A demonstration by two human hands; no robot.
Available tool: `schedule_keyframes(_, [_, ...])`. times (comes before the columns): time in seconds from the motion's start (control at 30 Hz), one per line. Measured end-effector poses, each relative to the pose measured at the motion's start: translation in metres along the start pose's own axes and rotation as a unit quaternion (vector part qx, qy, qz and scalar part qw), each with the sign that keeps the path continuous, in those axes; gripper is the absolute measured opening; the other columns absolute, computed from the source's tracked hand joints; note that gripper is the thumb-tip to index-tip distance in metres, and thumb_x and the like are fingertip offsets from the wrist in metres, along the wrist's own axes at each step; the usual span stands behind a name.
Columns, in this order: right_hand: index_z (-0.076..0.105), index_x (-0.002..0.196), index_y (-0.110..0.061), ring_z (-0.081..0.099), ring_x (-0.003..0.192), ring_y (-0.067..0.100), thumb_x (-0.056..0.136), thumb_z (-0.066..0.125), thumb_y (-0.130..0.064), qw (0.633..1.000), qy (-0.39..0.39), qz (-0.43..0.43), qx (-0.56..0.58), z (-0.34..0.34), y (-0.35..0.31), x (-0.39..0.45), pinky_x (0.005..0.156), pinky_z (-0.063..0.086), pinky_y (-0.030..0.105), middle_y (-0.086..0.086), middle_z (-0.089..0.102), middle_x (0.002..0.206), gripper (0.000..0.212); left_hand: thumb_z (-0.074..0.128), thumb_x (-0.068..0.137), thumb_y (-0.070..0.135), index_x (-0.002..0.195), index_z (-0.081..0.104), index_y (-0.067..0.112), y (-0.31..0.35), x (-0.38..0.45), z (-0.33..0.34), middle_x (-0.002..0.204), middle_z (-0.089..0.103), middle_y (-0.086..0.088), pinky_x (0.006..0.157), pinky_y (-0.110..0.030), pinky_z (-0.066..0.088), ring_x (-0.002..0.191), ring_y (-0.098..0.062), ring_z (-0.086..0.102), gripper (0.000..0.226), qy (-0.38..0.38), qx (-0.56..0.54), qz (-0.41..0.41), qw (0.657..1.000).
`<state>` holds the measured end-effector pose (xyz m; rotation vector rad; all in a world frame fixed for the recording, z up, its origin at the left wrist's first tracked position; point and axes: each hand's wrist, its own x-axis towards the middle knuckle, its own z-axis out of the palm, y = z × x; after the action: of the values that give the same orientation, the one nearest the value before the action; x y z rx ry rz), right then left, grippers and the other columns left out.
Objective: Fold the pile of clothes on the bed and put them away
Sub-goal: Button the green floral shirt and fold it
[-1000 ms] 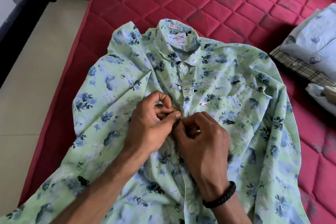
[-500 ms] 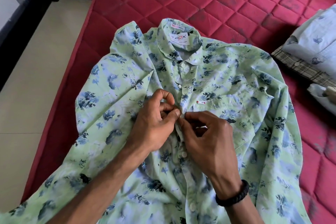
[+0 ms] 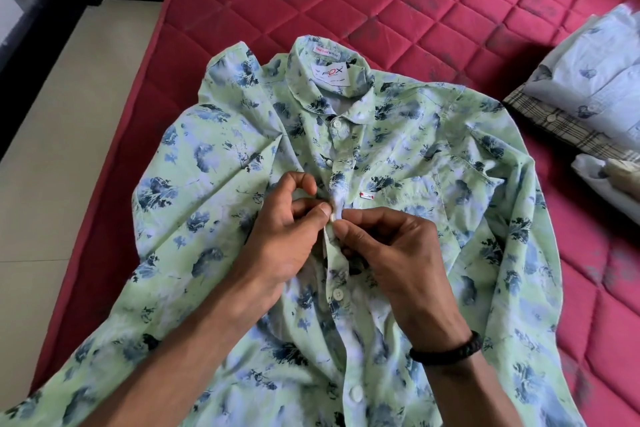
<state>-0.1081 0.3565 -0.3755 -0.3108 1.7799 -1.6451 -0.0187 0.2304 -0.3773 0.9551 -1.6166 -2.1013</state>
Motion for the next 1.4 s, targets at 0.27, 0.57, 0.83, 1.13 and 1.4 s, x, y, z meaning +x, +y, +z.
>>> schedule_keyframes(0.27, [0.071,0.093,-0.007,0.058,0.063,0.021,0.075,0.082,-0.003,0.98,-0.055,0.079,0.171,-0.009,0.0,0.008,0.062,0.053,0.027,0.014,0.067,0.08,0.021,0.05,0.102,-0.006,0.103,0.045,0.023,0.007,0.002,-0.006,0.062,0.051,0.012,0.044,-0.014,0.032,0.046,0.0,0.04,0.03,-0.076,-0.058,-0.077,0.992])
schedule_keyframes(0.57, [0.08,0.093,-0.016,0.075,0.071,0.014,0.081,0.088,-0.027,0.992,-0.009,-0.043,-0.115,-0.001,-0.009,-0.007,0.066,0.06,0.029,0.0,0.079,0.08,0.019,0.056,0.101,-0.002,0.107,0.047,0.02,0.01,0.004,-0.012,0.063,0.05,0.007,0.047,-0.016,0.03,0.051,-0.005,0.034,0.024,-0.068,-0.016,-0.068,0.995])
schedule_keyframes(0.83, [0.07,0.08,-0.011,0.062,0.057,0.018,0.089,0.063,-0.043,0.848,-0.13,-0.142,-0.494,0.005,-0.028,-0.025,0.057,0.051,0.039,0.006,0.067,0.065,0.033,0.071,0.097,0.019,0.128,0.045,0.045,0.037,0.0,-0.037,0.079,0.074,-0.003,0.074,-0.039,0.049,0.073,-0.018,0.061,0.049,-0.223,0.288,-0.103,0.926])
schedule_keyframes(1.13, [0.077,0.102,-0.027,0.07,0.08,-0.002,0.094,0.074,-0.039,0.935,0.074,-0.175,-0.3,0.025,-0.032,-0.025,0.065,0.056,0.015,-0.015,0.074,0.089,0.014,0.085,0.08,0.043,0.156,0.008,0.05,0.045,-0.007,-0.03,0.092,0.074,-0.002,0.065,-0.036,0.057,0.076,-0.016,0.073,0.109,-0.204,0.453,-0.117,0.86])
schedule_keyframes(1.4, [0.075,0.088,-0.021,0.06,0.069,0.008,0.082,0.084,-0.043,0.875,0.113,-0.17,-0.438,0.029,-0.004,-0.013,0.063,0.051,0.024,-0.01,0.066,0.082,0.025,0.06,0.103,0.02,0.121,0.074,0.025,0.036,-0.008,-0.022,0.096,0.061,0.011,0.059,-0.005,0.042,0.063,0.002,0.057,0.023,0.04,0.454,0.191,0.87])
